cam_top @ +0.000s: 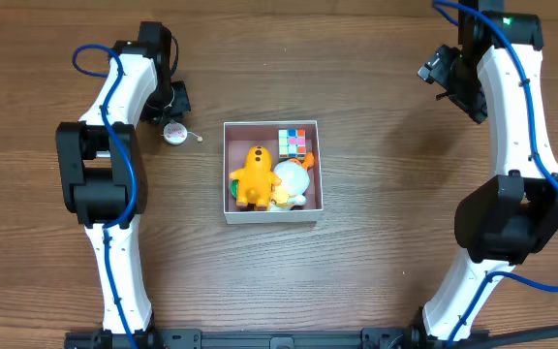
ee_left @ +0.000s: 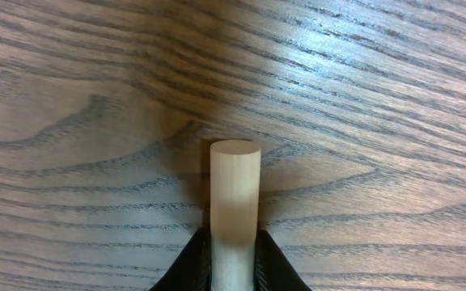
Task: Pack container
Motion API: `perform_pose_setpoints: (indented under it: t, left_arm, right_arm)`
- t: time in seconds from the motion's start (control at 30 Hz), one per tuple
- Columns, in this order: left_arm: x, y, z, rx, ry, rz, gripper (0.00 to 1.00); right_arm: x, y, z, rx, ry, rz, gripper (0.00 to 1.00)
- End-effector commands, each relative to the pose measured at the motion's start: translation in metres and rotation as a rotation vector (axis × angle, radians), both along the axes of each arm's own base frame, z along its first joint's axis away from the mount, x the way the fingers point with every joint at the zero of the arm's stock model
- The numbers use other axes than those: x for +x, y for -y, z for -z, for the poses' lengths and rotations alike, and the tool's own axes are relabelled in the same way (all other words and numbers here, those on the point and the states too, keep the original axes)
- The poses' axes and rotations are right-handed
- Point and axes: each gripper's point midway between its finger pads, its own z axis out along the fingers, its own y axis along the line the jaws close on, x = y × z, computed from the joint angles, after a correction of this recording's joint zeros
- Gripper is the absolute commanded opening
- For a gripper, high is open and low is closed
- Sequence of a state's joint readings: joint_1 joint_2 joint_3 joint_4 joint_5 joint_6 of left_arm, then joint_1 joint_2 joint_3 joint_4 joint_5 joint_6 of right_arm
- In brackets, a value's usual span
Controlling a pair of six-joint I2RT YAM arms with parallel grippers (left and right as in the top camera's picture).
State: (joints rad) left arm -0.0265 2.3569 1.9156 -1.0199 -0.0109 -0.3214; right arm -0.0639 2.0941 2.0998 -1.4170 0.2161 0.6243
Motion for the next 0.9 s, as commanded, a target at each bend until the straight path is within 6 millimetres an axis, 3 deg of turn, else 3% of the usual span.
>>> perform_pose_setpoints:
  t: [0.0, 0.1, 0.2, 0.33, 0.47, 0.6, 0.7, 0.87]
  left_arm:
    - [0.001, 0.003, 0.002, -0.014, -0.006, 0.014, 0.12]
    - [0.017, 0.005, -0.021, -0.019, 0.049, 0.038, 0.13]
    - [0.041, 0.008, -0.068, -0.025, 0.142, 0.065, 0.13]
    - [0.048, 0.041, -0.112, -0.071, 0.206, 0.199, 0.13]
    - [0.018, 0.111, -0.131, -0.155, 0.161, 0.489, 0.13]
    - [-0.020, 0.170, -0.132, -0.163, 0.090, 0.727, 0.12]
    - [-0.028, 0.195, -0.136, -0.165, 0.101, 0.781, 0.12]
    - [-0.041, 0.199, -0.141, -0.156, 0.082, 0.878, 0.18]
  right_arm:
    - [-0.001, 0.002, -0.009, -0.008, 0.022, 0.007, 1.00]
    - [-0.001, 0.002, -0.009, -0.008, 0.022, 0.007, 1.00]
    - [-0.001, 0.002, -0.009, -0.008, 0.022, 0.007, 1.00]
    - [-0.001, 0.002, -0.009, -0.008, 0.022, 0.007, 1.00]
    - [-0.001, 0.002, -0.008, -0.008, 0.021, 0.007, 1.00]
    - [-0.001, 0.002, -0.009, -0.008, 0.022, 0.007, 1.00]
    - [-0.001, 0.002, -0.009, -0.008, 0.022, 0.007, 1.00]
    - [-0.001, 0.002, -0.009, -0.008, 0.022, 0.007, 1.00]
